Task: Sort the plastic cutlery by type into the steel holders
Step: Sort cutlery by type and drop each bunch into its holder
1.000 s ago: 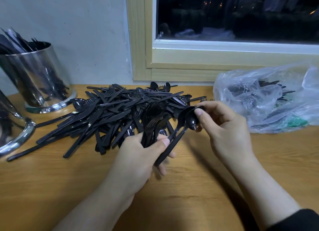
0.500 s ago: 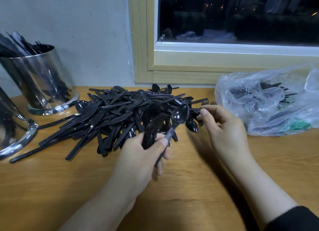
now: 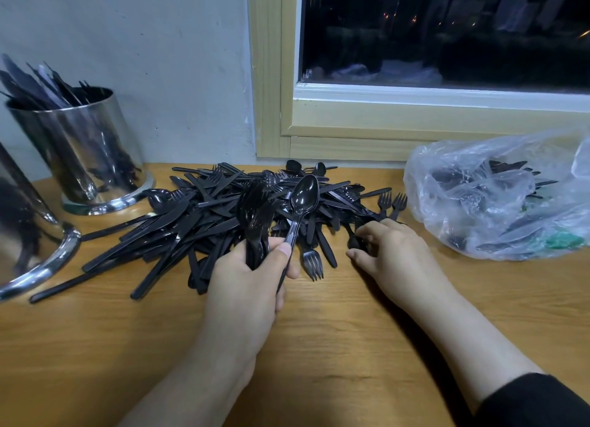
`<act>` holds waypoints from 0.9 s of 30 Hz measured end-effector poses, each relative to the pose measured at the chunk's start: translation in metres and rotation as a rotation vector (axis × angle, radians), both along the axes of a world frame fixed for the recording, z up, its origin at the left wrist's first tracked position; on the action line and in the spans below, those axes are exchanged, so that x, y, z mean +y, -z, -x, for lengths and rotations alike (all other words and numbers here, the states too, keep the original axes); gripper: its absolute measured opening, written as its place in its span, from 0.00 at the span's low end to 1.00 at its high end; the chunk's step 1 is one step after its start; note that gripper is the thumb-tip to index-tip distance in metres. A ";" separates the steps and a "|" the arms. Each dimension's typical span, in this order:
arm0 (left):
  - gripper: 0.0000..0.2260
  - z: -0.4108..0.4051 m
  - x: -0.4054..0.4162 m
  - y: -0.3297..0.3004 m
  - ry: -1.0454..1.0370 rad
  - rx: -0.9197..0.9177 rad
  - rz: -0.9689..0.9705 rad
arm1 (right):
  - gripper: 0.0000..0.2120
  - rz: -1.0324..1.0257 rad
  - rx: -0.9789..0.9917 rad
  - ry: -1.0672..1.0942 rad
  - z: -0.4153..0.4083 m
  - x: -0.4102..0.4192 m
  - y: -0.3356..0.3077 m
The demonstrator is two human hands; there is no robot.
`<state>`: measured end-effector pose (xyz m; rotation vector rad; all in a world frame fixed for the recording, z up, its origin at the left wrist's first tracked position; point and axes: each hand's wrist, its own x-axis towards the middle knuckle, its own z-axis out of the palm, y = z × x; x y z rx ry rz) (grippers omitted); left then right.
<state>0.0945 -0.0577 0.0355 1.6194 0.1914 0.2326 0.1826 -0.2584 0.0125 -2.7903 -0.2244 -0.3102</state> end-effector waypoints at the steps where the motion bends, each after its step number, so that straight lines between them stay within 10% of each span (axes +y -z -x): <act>1: 0.11 0.000 0.000 0.000 -0.003 -0.003 0.004 | 0.17 -0.004 0.014 0.003 0.001 0.002 -0.001; 10: 0.09 -0.001 -0.001 0.000 0.001 -0.003 0.026 | 0.12 -0.110 0.108 -0.004 0.009 -0.001 -0.010; 21: 0.12 -0.004 0.003 0.006 -0.005 -0.024 0.002 | 0.11 -1.383 0.732 -0.255 0.029 -0.030 -0.050; 27: 0.12 -0.004 0.004 0.005 -0.015 -0.021 0.005 | 0.17 -1.388 0.667 -0.408 0.024 -0.037 -0.044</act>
